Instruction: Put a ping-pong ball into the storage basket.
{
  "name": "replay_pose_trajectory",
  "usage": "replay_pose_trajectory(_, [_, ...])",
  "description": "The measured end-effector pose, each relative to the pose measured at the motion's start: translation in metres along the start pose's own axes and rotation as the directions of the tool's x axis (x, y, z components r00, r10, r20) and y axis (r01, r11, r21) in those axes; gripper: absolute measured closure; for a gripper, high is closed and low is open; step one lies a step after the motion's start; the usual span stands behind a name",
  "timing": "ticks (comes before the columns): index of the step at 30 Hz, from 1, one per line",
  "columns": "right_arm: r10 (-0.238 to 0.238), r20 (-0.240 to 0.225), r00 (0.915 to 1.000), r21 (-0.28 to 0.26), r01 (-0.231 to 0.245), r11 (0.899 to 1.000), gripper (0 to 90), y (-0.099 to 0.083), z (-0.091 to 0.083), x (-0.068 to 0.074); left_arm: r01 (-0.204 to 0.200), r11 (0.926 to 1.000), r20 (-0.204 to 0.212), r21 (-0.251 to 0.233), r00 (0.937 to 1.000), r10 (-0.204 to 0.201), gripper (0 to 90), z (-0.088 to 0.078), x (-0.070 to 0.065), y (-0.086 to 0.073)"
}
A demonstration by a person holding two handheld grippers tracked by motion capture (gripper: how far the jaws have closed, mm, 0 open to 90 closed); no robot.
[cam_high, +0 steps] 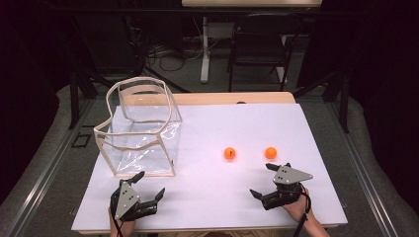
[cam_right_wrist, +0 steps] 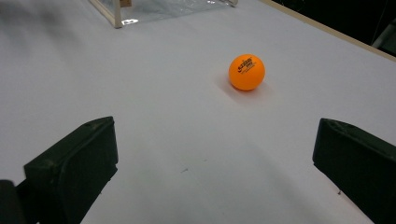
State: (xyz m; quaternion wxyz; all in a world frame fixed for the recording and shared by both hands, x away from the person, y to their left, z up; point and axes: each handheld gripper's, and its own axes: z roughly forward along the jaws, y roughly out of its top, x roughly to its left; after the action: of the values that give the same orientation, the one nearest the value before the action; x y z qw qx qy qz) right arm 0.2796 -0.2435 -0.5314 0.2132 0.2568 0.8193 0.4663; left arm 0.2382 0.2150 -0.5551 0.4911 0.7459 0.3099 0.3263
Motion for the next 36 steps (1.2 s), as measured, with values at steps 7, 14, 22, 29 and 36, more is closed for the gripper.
replay_pose_trajectory(7, [0.008, -0.013, 0.9999, 0.011, -0.008, 1.0, 0.0, 0.006, 0.006, -0.004, -0.008, 1.0, -0.004, -0.005, 1.0, 0.007, 15.6, -0.001, 0.0, 0.0])
replay_pose_trajectory(14, [0.003, -0.034, 0.9994, 0.026, -0.002, 1.0, 0.0, 0.015, 0.017, -0.005, -0.01, 0.9999, -0.006, -0.004, 0.9999, 0.01, 15.6, -0.001, 0.0, 0.001])
replay_pose_trajectory(22, [-0.001, -0.053, 0.9986, 0.04, 0.003, 0.999, 0.0, 0.023, 0.028, -0.006, -0.003, 1.0, -0.007, -0.004, 1.0, 0.003, 15.6, -0.001, 0.001, 0.0])
replay_pose_trajectory(29, [0.003, -0.064, 0.9979, 0.048, 0.0, 0.999, 0.0, 0.029, 0.036, -0.009, -0.005, 1.0, -0.008, -0.005, 1.0, 0.005, 15.6, -0.001, 0.001, 0.0])
replay_pose_trajectory(36, [0.003, -0.065, 0.9979, 0.061, 0.001, 0.998, 0.0, 0.034, 0.045, -0.012, -0.003, 1.0, -0.006, -0.006, 1.0, 0.003, 15.6, -0.002, 0.001, 0.0])
